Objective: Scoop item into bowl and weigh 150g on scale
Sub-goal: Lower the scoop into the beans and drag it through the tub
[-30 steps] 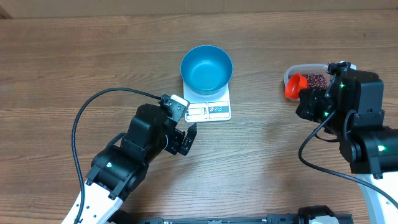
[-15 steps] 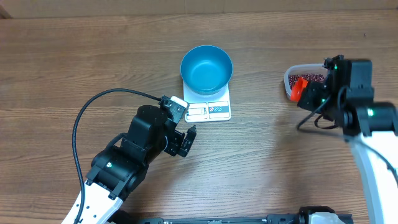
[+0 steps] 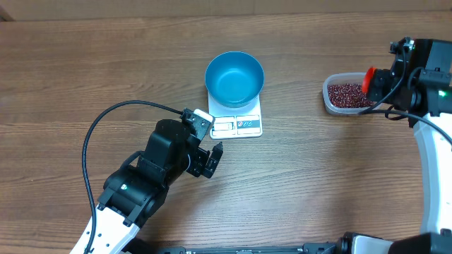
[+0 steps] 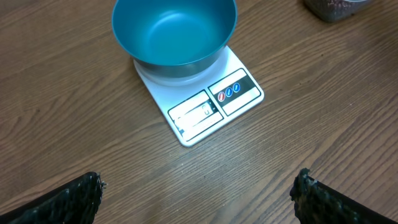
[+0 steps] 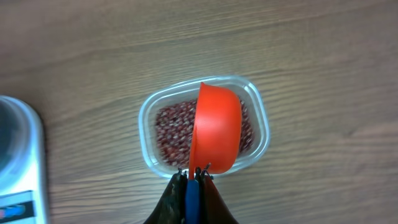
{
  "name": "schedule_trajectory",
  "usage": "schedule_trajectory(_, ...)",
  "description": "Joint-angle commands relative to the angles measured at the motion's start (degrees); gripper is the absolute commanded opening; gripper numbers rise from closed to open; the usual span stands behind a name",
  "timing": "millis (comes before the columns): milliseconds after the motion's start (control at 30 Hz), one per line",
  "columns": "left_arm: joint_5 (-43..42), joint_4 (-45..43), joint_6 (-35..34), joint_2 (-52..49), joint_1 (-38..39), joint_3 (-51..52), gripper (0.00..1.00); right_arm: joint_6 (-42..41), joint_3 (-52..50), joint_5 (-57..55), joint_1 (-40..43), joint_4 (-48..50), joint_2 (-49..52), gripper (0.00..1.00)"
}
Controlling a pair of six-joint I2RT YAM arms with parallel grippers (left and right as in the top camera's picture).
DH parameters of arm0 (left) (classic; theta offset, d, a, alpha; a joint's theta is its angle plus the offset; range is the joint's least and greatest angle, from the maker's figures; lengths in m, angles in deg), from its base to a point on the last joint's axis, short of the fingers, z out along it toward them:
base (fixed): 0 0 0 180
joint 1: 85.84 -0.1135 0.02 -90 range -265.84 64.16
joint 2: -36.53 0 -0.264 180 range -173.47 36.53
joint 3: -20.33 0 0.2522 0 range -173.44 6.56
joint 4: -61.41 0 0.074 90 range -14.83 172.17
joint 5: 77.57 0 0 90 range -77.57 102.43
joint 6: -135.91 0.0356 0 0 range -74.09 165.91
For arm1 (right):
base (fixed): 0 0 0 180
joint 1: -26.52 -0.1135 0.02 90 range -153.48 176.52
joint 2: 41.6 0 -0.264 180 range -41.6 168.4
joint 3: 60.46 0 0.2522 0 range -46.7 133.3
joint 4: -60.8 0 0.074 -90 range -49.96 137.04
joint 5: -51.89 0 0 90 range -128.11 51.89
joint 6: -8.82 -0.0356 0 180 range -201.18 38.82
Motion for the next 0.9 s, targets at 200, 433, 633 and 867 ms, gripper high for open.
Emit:
schedule_trajectory(200, -0.7, 0.0, -1.0, -0.1, 0.3, 0.3, 1.0, 11.9, 1.5, -0.1, 0.7, 2.1, 7.0, 0.04)
schedule_trajectory(433, -0.7, 0.0, -1.0, -0.1, 0.3, 0.3, 1.0, 14.4, 1.4, -2.3, 1.0, 2.3, 12.0, 0.04)
schedule_trajectory(633, -0.7, 0.0, -1.0, -0.1, 0.3, 0.3, 0.99, 15.8, 1.3, -3.0, 1.0, 1.8, 15.4, 0.04)
schedule_trajectory(867, -0.7, 0.0, -1.0, -0.1, 0.3, 0.3, 1.0, 15.8, 1.0, -2.1, 1.0, 1.4, 17.3, 0.04)
